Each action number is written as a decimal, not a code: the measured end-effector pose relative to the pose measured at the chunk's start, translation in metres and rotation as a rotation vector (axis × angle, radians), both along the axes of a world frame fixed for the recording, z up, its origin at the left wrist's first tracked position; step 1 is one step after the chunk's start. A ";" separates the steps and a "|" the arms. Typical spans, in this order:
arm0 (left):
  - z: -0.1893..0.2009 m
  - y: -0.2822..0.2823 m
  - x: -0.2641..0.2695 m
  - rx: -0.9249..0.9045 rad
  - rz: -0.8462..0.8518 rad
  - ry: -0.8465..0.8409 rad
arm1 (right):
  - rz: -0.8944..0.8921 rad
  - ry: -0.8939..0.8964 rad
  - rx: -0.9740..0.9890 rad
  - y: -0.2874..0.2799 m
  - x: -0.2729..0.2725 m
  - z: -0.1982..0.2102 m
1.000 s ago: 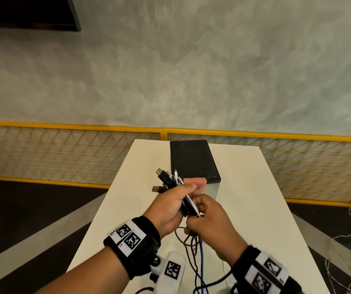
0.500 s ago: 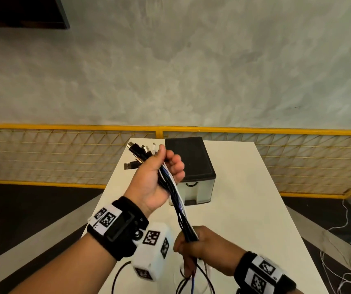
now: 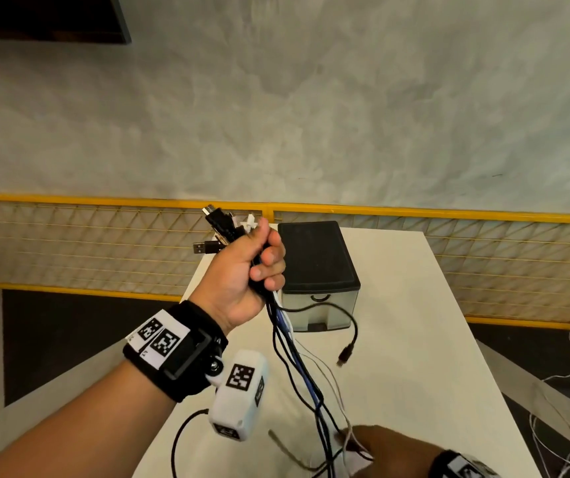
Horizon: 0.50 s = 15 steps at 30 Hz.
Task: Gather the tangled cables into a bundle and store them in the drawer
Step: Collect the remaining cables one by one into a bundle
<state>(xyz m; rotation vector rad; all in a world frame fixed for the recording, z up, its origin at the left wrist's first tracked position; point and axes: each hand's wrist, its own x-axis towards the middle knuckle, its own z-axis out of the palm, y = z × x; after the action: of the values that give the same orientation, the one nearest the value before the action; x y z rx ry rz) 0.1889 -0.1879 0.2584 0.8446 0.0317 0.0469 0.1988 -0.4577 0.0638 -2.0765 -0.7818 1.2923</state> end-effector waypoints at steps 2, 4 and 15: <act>-0.006 -0.004 0.000 0.077 -0.022 0.024 | -0.176 0.115 0.125 -0.014 0.015 0.017; -0.014 -0.011 -0.001 0.138 -0.038 0.056 | -0.374 0.130 0.361 -0.015 0.032 0.051; -0.030 -0.048 -0.001 0.142 -0.039 0.117 | -0.341 0.243 0.641 0.091 0.016 0.124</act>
<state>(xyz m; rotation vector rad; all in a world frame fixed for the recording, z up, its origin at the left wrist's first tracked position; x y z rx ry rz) 0.1880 -0.2356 0.2280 0.9893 0.1230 -0.0372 0.2144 -0.3662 0.1883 -1.4307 -0.5957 0.9224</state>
